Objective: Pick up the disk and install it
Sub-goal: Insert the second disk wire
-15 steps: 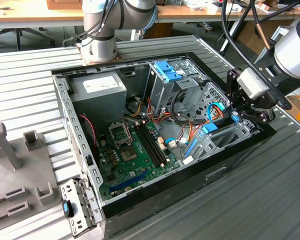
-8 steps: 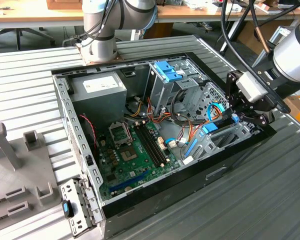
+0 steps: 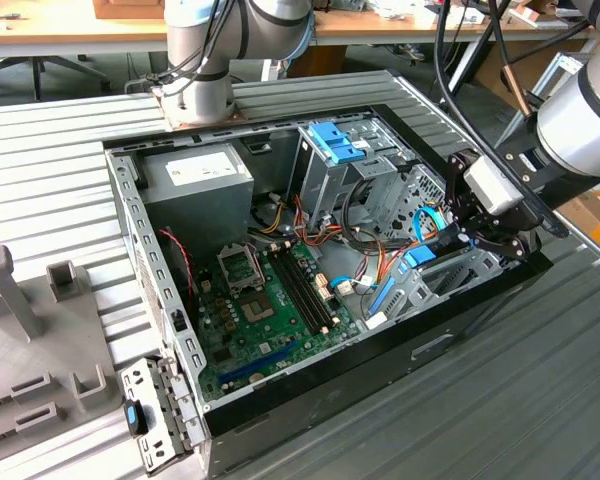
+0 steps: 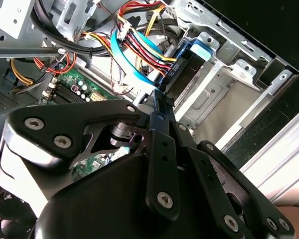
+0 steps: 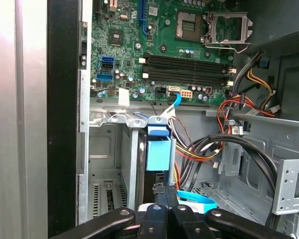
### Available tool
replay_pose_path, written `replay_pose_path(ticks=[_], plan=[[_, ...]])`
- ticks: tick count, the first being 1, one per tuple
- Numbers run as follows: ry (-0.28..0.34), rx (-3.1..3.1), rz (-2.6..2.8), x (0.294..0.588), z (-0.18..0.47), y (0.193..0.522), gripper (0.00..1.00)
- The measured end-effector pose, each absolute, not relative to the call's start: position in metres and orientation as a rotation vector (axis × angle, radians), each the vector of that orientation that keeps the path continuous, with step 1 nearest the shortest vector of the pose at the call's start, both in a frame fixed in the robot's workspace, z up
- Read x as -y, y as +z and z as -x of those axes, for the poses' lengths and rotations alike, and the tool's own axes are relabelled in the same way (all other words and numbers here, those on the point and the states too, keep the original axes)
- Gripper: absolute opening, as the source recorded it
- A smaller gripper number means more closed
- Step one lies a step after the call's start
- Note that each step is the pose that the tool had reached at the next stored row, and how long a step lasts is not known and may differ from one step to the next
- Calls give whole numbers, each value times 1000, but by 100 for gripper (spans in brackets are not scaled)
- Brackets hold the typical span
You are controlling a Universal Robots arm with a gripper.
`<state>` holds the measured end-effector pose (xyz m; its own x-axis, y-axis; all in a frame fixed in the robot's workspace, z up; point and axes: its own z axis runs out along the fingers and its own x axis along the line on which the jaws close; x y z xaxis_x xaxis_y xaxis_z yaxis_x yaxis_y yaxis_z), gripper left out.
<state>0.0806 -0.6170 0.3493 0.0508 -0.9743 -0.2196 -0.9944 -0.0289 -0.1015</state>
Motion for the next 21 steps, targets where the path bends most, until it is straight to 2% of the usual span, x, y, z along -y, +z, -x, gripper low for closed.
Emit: replay_pose_path(ticks=[5, 7, 8, 10, 14, 21], plan=[[128, -2017, 2101, 617, -80, 349, 11], [93, -2034, 2122, 617, -80, 349, 11], [125, -2019, 2103, 617, -80, 350, 11], [147, -2008, 2089, 618, -80, 367, 11], [102, -2027, 2114, 621, -80, 367, 11], [96, -2028, 2116, 624, -74, 367, 11]])
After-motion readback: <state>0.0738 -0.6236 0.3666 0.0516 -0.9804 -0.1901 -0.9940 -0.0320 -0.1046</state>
